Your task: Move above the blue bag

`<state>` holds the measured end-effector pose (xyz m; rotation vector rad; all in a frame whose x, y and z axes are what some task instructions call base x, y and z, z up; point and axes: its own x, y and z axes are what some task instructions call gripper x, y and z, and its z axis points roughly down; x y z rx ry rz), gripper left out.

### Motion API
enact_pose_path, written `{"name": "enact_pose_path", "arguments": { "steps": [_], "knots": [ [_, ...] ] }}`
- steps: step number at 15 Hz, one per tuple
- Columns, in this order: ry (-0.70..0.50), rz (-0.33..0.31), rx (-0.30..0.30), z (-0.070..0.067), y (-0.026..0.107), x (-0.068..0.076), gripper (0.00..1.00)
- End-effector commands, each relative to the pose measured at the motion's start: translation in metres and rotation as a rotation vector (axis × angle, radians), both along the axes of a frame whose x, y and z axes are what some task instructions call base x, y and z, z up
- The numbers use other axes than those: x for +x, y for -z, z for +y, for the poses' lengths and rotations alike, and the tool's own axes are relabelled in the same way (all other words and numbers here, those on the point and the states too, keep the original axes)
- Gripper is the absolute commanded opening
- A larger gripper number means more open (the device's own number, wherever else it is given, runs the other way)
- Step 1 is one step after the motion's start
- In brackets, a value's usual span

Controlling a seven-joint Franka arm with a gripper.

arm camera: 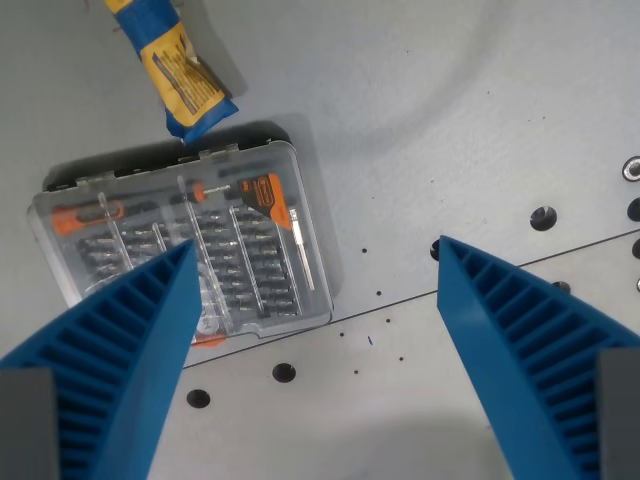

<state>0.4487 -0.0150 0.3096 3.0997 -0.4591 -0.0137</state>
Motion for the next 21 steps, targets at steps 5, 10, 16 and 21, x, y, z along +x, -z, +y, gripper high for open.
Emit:
{"name": "enact_pose_path", "arguments": {
  "steps": [5,10,16,21],
  "knots": [
    [-0.001,-0.005,0.000,0.000,-0.002,0.000,1.00],
    [-0.026,-0.007,-0.003,0.002,0.001,0.002,1.00],
    [-0.084,-0.011,-0.014,0.007,0.014,0.011,1.00],
    [-0.143,0.001,-0.027,0.015,0.030,0.023,1.00]
  ]
}}
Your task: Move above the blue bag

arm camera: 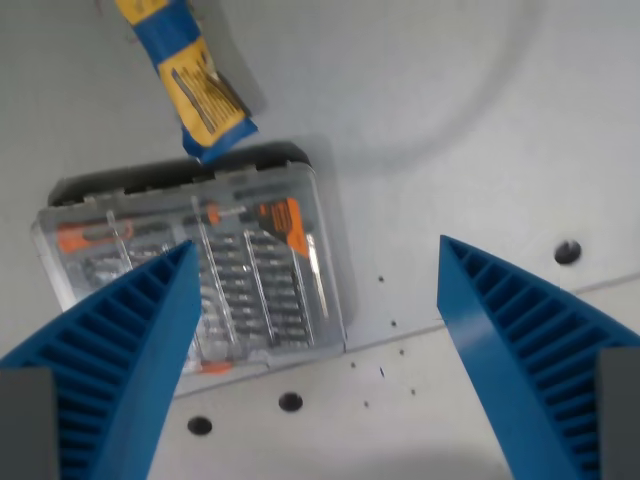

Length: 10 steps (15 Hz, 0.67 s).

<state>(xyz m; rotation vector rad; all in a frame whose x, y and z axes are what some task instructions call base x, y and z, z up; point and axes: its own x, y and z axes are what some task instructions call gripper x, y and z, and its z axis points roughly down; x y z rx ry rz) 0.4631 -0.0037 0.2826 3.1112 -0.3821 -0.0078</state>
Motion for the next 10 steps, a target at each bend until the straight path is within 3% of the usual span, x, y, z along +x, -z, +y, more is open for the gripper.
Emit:
{"name": "enact_pose_path", "arguments": {
  "steps": [1,10],
  "knots": [
    [-0.107,0.004,-0.030,0.005,0.006,0.011,1.00],
    [-0.223,0.028,-0.057,0.023,0.048,0.040,1.00]
  ]
}}
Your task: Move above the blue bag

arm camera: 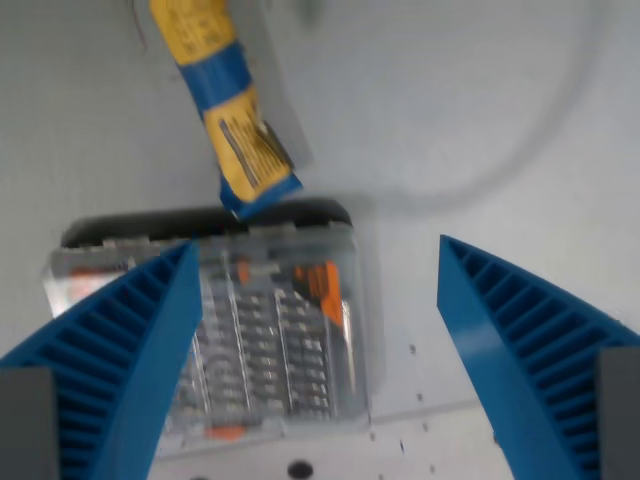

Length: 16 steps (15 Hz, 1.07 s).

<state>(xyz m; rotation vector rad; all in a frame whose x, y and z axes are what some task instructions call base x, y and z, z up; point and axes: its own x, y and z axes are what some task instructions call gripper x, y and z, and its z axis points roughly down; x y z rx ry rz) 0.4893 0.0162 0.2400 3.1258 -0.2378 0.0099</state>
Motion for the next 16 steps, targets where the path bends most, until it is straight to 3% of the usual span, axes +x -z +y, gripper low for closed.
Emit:
{"name": "enact_pose_path", "arguments": {
  "steps": [1,16],
  "knots": [
    [-0.144,0.037,-0.062,0.006,0.011,0.017,1.00],
    [-0.249,0.022,-0.078,0.035,0.079,0.061,1.00]
  ]
}}
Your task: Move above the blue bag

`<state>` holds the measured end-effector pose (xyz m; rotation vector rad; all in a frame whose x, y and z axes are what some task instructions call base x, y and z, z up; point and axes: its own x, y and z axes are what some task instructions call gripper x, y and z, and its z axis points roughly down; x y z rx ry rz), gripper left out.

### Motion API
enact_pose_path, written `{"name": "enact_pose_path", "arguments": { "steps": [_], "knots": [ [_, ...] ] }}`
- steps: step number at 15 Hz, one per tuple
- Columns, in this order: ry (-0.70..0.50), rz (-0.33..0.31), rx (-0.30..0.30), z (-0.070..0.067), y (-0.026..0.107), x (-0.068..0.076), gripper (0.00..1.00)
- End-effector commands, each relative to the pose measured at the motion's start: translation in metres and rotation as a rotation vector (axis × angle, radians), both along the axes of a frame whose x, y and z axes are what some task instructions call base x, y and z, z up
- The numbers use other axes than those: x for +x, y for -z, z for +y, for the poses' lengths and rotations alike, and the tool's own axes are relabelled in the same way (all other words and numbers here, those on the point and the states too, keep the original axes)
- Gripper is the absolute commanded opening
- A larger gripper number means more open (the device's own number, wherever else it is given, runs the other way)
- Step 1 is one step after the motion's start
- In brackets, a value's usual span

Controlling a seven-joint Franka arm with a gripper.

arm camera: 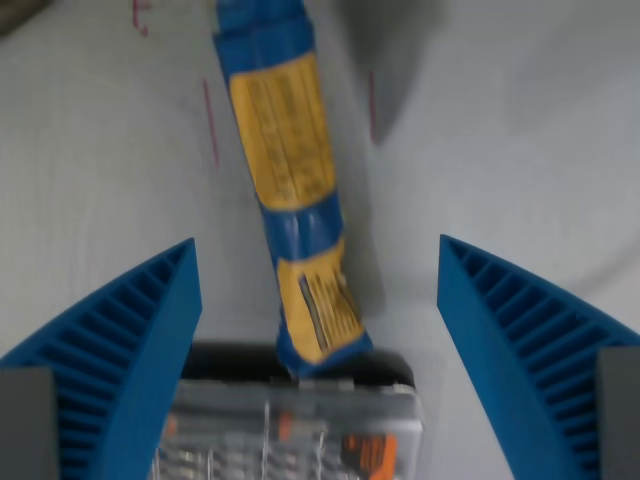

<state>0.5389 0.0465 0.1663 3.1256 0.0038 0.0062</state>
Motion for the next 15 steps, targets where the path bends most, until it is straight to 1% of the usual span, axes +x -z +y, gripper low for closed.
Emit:
{"name": "enact_pose_path", "arguments": {
  "steps": [1,4,7,15],
  "knots": [
    [-0.097,0.013,-0.069,0.006,0.008,0.013,1.00],
    [-0.096,0.015,-0.068,0.008,0.016,0.018,1.00],
    [-0.087,0.009,-0.071,0.010,0.021,0.022,1.00],
    [-0.072,0.002,-0.068,0.012,0.026,0.025,1.00]
  ]
}}
